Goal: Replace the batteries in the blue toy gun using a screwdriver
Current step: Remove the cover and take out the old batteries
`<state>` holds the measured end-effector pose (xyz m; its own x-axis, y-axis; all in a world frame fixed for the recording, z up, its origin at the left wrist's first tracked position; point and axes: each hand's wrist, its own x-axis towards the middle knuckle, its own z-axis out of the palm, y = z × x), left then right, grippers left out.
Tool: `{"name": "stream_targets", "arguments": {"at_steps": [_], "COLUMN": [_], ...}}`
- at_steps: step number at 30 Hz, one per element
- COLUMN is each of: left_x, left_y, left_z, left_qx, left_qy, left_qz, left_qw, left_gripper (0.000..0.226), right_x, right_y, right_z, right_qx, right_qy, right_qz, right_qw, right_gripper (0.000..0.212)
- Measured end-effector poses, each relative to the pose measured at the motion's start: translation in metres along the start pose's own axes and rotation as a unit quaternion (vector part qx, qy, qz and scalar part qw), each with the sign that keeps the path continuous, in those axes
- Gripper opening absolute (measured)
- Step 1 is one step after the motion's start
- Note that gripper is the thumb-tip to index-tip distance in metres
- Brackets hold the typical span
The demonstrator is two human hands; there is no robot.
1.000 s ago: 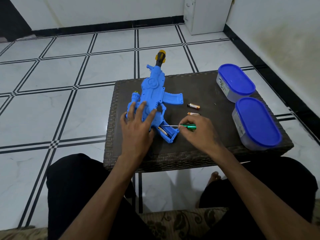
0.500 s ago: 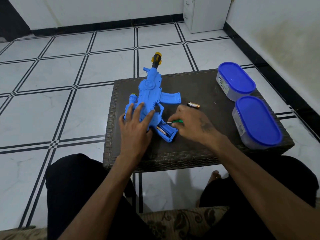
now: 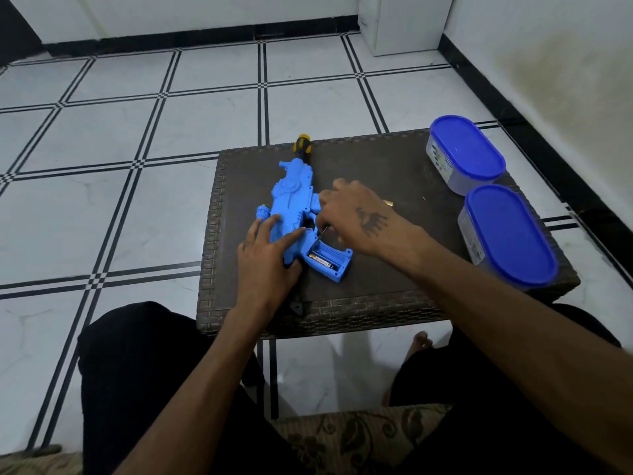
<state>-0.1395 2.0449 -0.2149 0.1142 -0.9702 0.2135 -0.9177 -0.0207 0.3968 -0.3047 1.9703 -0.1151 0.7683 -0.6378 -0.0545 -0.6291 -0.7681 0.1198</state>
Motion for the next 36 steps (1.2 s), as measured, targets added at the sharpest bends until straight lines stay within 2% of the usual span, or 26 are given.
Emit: {"name": "stream_targets", "arguments": {"at_steps": [4, 10, 14, 19, 25, 36], "left_x": [0.0, -0.004, -0.004, -0.003, -0.003, -0.003], "left_y": [-0.002, 0.002, 0.004, 0.005, 0.004, 0.006], "left_z": [-0.001, -0.003, 0.0, 0.0, 0.001, 0.0], "left_qx": [-0.018, -0.062, -0.038, -0.067, -0.07, -0.068], "left_qy": [-0.013, 0.006, 0.01, 0.043, 0.052, 0.05], "left_qz": [-0.001, -0.006, 0.006, 0.025, 0.035, 0.051], "left_qw": [1.0, 0.998, 0.999, 0.997, 0.996, 0.995], "left_gripper": [0.057, 0.056, 0.054, 0.037, 0.031, 0.033], "right_x": [0.004, 0.011, 0.011, 0.011, 0.01, 0.005], "right_y": [0.0, 0.004, 0.01, 0.015, 0.017, 0.029], "right_z": [-0.002, 0.001, 0.002, 0.006, 0.003, 0.008], "right_qx": [-0.023, -0.007, 0.02, 0.033, 0.03, 0.057], "right_qy": [-0.018, -0.021, -0.017, -0.007, -0.014, 0.021], "right_qz": [-0.013, -0.027, -0.028, -0.022, -0.02, -0.004], "right_qw": [0.999, 0.999, 0.999, 0.999, 0.999, 0.998], "right_gripper": [0.032, 0.029, 0.024, 0.024, 0.027, 0.021]}}
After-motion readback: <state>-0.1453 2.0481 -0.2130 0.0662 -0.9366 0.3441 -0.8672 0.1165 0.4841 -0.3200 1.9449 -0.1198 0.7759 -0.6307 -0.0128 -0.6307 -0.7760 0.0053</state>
